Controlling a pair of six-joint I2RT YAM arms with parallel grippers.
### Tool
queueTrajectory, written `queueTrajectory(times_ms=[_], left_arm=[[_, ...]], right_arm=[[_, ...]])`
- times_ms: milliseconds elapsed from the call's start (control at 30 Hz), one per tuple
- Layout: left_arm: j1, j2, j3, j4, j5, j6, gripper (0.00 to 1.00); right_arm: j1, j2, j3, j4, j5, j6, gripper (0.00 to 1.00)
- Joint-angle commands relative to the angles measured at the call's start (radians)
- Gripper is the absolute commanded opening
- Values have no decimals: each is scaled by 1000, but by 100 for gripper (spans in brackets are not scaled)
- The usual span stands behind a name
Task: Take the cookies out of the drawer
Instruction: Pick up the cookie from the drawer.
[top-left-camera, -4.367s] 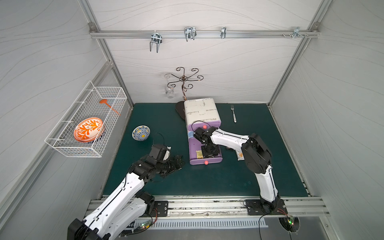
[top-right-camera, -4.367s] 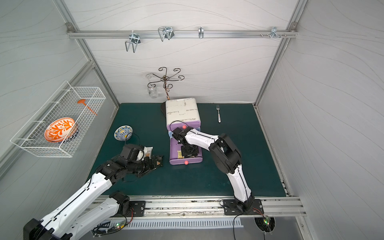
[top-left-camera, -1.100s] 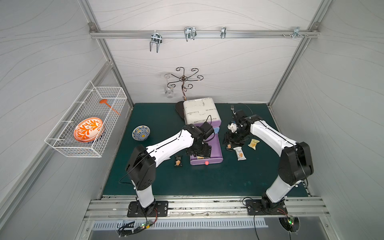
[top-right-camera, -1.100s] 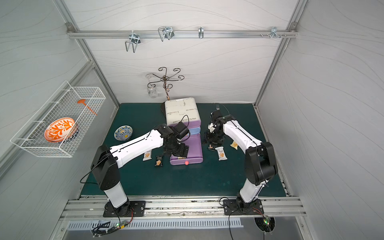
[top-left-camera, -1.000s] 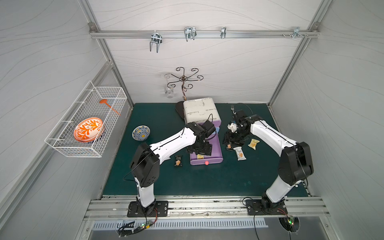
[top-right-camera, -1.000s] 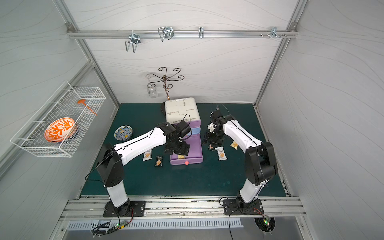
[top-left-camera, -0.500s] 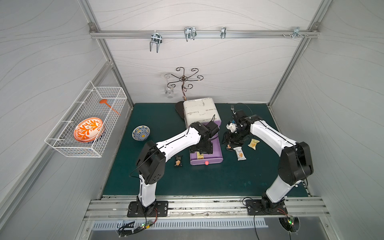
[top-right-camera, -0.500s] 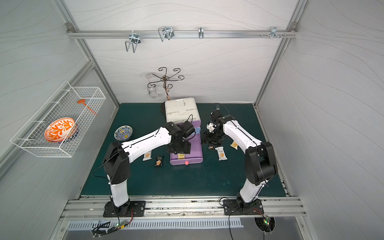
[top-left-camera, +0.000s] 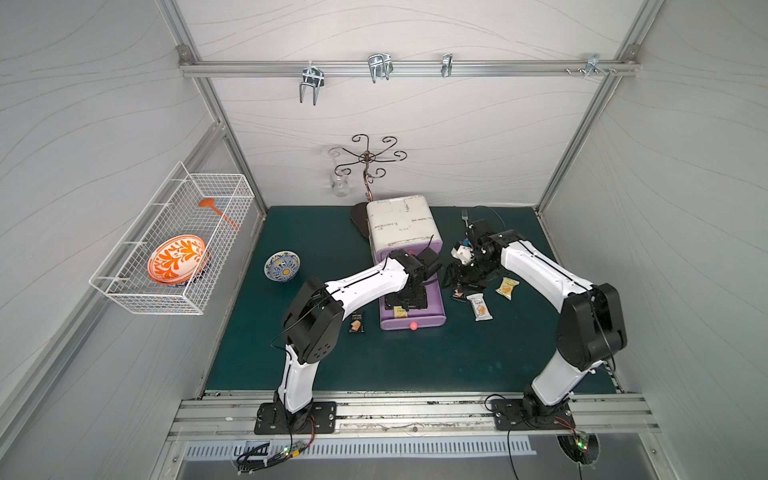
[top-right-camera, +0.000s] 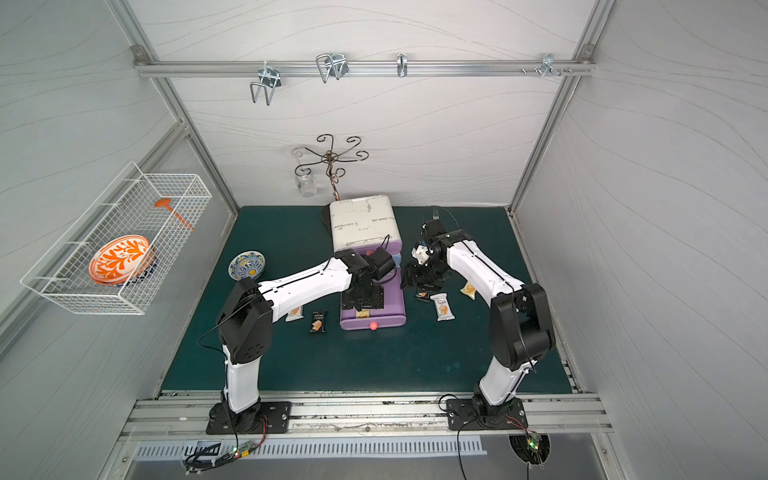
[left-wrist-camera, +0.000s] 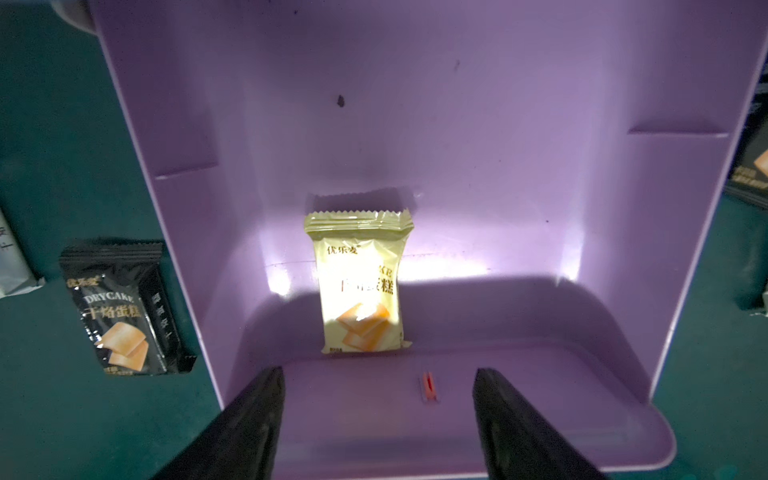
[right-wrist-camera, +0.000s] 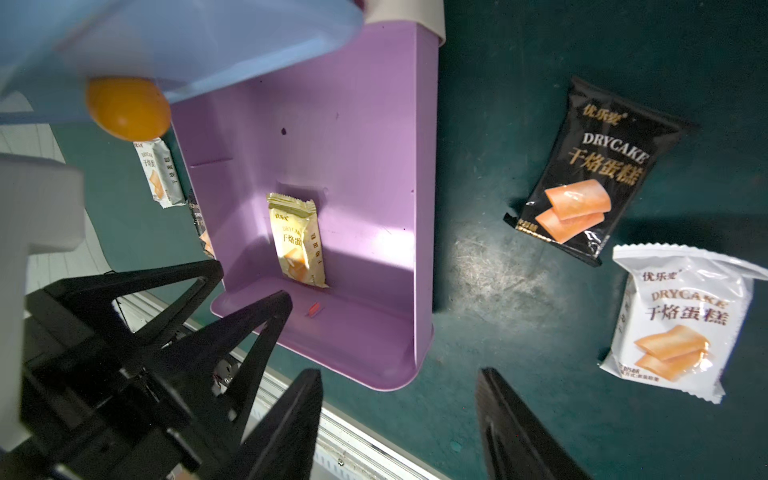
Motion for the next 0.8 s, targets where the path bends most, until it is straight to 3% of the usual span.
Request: queueTrajectory(times_ms=[0, 767], left_arm=[[-14, -15, -35, 53, -30, -26, 75], [-30, -21, -137, 150, -80, -44, 74]], right_arm=[[-6, -7, -14, -2, -16, -21, 64], [-6, -22, -33, 13, -18, -26, 64]])
